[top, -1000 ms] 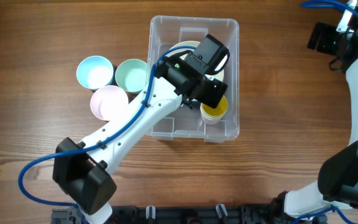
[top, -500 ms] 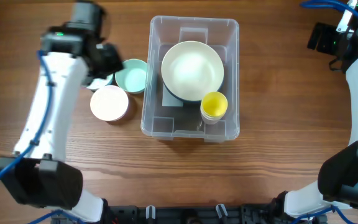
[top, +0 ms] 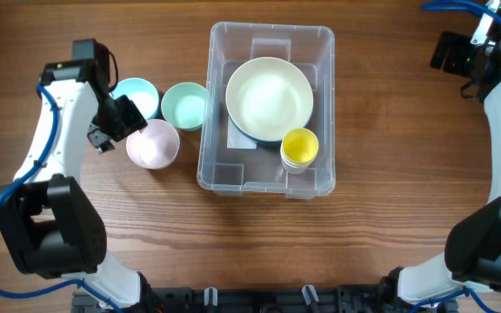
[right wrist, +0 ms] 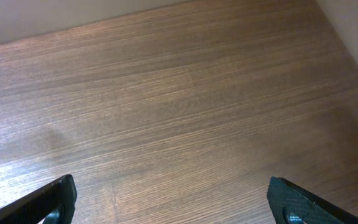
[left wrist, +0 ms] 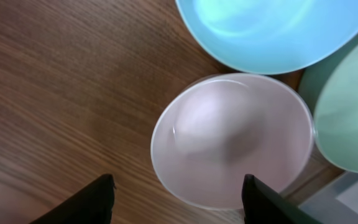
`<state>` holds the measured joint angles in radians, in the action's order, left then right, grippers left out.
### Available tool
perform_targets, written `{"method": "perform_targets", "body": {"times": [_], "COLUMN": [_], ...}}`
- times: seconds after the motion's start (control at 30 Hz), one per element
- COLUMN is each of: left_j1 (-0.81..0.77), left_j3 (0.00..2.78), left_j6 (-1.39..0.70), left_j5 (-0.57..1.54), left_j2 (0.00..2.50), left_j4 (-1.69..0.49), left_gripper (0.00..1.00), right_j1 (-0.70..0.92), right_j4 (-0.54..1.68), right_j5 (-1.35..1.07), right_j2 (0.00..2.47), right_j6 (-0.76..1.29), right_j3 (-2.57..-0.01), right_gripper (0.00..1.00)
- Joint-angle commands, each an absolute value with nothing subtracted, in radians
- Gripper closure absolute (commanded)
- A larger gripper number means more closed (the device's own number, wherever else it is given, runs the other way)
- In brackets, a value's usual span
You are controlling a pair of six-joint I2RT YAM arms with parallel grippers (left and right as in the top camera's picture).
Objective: Pack container
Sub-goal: 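Release the yellow cup and move the left gripper to the pink bowl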
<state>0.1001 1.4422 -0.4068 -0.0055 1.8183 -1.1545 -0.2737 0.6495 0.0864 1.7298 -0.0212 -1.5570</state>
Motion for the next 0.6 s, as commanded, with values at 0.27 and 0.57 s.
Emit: {"method": "perform_targets", "body": {"times": [0.27, 0.57], "left_j1": [0.104, 0.104], "left_j3": [1.202, 1.095], "left_j6": [-0.374, -0.373], "left_j5": [0.012, 0.016], "left_j2": [1.819, 1.820], "left_j4": [-0.933, -0.831], "left_gripper": [0.22, 0.43], "right_j1": [-0.268, -0.268], "right_j4": [0.647, 0.647], "right_j5": [0.084, 0.084], "right_j2": [1.731, 1.731], "right_j6": [-0.024, -0.024], "right_j3": [-1.546, -1.546], "right_gripper": [0.00, 0.00]}}
